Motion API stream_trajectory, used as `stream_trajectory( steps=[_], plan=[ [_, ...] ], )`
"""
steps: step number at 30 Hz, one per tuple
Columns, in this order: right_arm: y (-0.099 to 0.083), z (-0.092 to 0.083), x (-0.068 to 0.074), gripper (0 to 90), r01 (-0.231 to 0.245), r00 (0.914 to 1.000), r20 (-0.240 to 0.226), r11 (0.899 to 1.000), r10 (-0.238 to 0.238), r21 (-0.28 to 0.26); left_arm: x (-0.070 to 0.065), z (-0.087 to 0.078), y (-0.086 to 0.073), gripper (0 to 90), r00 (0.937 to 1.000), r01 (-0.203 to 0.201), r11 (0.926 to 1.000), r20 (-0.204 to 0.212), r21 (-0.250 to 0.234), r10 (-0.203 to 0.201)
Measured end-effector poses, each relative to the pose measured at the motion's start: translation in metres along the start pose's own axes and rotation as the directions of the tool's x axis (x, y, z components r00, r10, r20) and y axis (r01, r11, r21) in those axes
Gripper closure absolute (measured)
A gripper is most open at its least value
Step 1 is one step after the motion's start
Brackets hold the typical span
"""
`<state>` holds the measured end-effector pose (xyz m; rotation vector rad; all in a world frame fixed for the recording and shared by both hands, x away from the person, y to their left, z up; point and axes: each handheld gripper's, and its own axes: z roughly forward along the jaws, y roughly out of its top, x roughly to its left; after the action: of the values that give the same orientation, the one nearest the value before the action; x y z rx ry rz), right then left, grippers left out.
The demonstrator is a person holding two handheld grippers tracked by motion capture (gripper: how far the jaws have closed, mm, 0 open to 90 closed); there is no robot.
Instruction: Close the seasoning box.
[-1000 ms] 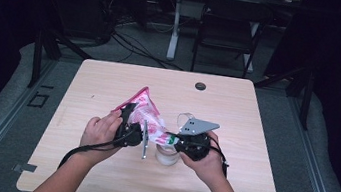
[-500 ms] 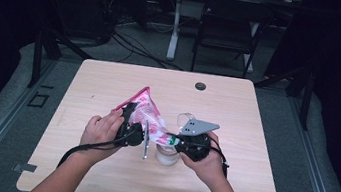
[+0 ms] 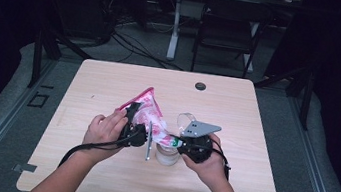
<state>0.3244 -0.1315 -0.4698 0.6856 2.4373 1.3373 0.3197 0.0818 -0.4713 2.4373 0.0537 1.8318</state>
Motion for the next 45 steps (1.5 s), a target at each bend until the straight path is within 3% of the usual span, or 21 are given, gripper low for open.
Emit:
stream_trajectory(
  steps=[25,45],
  plan=[
    [-0.006,0.005,0.0,89.8,-0.003,1.0,0.006,1.0,0.002,0.031,-0.004,0.001,0.001,62.4,0.9998,-0.015,0.9999,0.016,0.002,0.015],
    [-0.009,0.011,0.002,90.0,-0.007,1.0,0.002,0.999,0.007,0.033,-0.005,0.0,-0.001,62.6,0.9998,-0.018,0.9998,-0.004,-0.002,0.018]
  ],
)
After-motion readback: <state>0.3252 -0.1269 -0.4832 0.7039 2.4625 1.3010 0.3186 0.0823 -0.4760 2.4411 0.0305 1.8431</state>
